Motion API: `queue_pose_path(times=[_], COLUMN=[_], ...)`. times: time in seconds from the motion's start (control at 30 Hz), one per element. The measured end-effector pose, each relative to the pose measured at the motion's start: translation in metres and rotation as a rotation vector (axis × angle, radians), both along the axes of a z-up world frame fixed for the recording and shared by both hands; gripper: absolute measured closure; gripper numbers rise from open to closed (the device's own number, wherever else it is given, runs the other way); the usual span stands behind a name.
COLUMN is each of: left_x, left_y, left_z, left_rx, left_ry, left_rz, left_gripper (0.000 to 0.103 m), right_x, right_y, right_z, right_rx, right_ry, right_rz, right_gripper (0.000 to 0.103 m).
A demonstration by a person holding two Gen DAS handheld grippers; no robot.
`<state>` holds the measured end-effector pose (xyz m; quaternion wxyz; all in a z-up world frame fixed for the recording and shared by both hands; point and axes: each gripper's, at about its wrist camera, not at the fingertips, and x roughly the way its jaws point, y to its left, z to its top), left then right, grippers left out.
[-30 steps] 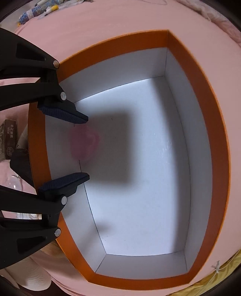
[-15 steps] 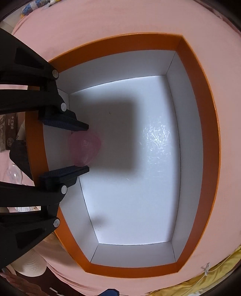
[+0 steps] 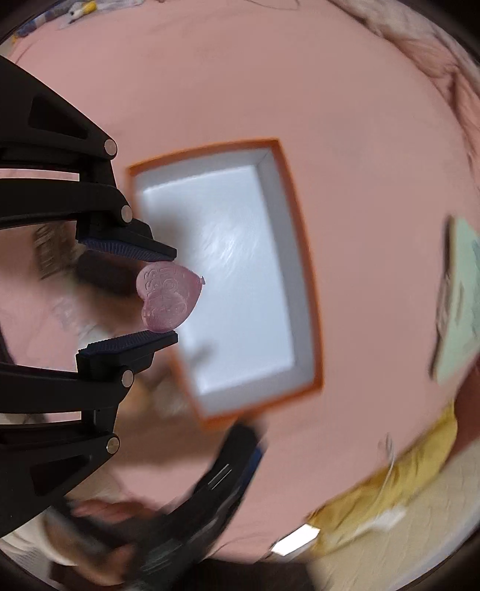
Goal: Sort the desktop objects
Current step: 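Carry the pink heart out and set it on the bed with left gripper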
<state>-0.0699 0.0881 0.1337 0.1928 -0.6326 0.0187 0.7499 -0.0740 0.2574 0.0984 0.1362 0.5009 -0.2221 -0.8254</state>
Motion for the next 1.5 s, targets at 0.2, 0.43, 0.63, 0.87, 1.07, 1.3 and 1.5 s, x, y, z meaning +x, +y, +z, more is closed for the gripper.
queue_pose_path(times=[0.2,0.43,0.63,0.87,1.07,1.3,1.5], left_x=[0.085,0.12,0.133,0.149,0.176,0.162,0.166], left_y=[-0.01,-0.03,-0.028,-0.042,-0.087,-0.155,-0.136], left_z=[-0.054,-0.126,-0.143,-0.138,-0.104,-0.106,-0.099], left_rx=[0.129,0.035,0.065,0.223,0.391,0.533,0.344], left_ry=[-0.066,-0.063,0.074,0.22,0.367,0.303,0.386], left_rz=[-0.004,0.089,0.125,0.205,0.365,0.678,0.573], left_gripper=[0.067,0.067,0.066,0.029,0.017,0.017,0.017], right_x=[0.003,0.009,0.04,0.114,0.168,0.193,0.206], right_y=[-0.003,-0.014,-0.02,-0.018,-0.017,-0.047,-0.095], right_z=[-0.001,0.0,0.013,0.009,-0.011,-0.033,-0.04], right_rx=[0.015,0.069,0.105,0.09,0.087,0.098,0.221], right_ry=[0.004,0.017,0.153,0.292,0.267,0.226,0.274], right_rz=[0.0,0.011,-0.028,-0.118,-0.252,-0.195,-0.058], right_gripper=[0.024,0.024,0.024,0.024,0.024,0.024,0.024])
